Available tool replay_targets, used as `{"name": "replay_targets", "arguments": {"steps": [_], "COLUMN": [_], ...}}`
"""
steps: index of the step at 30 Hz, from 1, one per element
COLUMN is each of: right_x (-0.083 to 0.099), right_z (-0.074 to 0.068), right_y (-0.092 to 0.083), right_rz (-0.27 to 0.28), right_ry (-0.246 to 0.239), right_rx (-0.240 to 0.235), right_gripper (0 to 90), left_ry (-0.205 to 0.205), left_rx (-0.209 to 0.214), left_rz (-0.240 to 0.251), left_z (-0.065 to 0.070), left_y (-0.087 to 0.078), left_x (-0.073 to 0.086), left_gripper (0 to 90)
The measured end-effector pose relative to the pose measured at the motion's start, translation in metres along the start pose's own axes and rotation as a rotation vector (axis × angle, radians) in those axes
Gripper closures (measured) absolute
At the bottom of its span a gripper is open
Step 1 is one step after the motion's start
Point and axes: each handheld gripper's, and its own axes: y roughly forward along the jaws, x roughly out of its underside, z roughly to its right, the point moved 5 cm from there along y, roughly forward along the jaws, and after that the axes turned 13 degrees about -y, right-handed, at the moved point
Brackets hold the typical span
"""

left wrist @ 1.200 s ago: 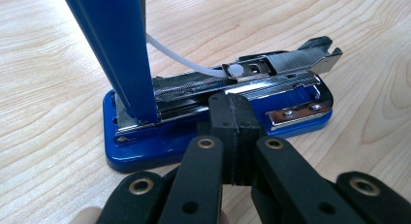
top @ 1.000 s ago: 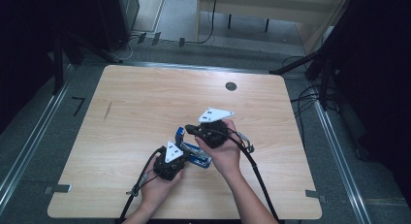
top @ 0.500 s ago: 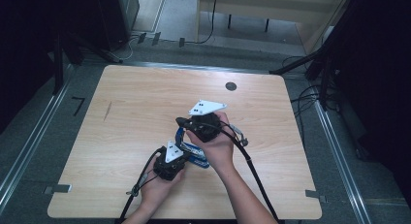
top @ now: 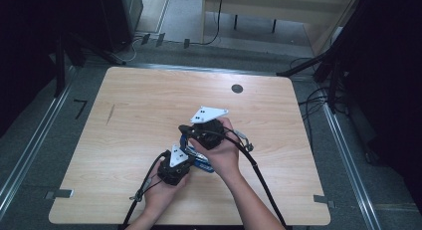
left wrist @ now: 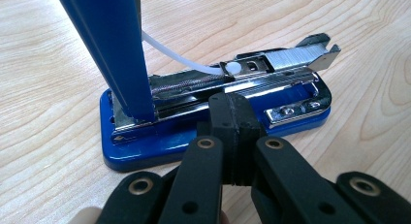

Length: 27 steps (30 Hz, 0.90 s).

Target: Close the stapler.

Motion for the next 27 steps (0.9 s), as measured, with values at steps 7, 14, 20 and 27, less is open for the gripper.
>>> {"name": "replay_targets", "arguments": {"steps": [7,14,20,27], "right_x": [0.009,0.024,0.038,0.057], "right_z": [-0.001,0.000,-0.002,-0.002], "right_y": [-0.006,-0.015,-0.021,-0.029], "right_rz": [-0.012,-0.013,-0.017,-0.022], "right_ry": [0.002,0.017,0.030,0.058], "right_rx": [0.002,0.015,0.017,0.027], "right_gripper": [90.0,90.0,90.0,90.0], "left_ry": [0.002,0.002,0.005,0.011], "left_rx": [-0.002,-0.004,0.004,0.013], "left_rz": [0.000,0.000,0.004,0.002], "left_z": [0.000,0.000,0.001,0.001], "left_y": [0.000,0.000,0.000,-0.001], "left_x": [0.000,0.000,0.000,0.001], "left_gripper": [90.0,90.0,90.0,90.0]}}
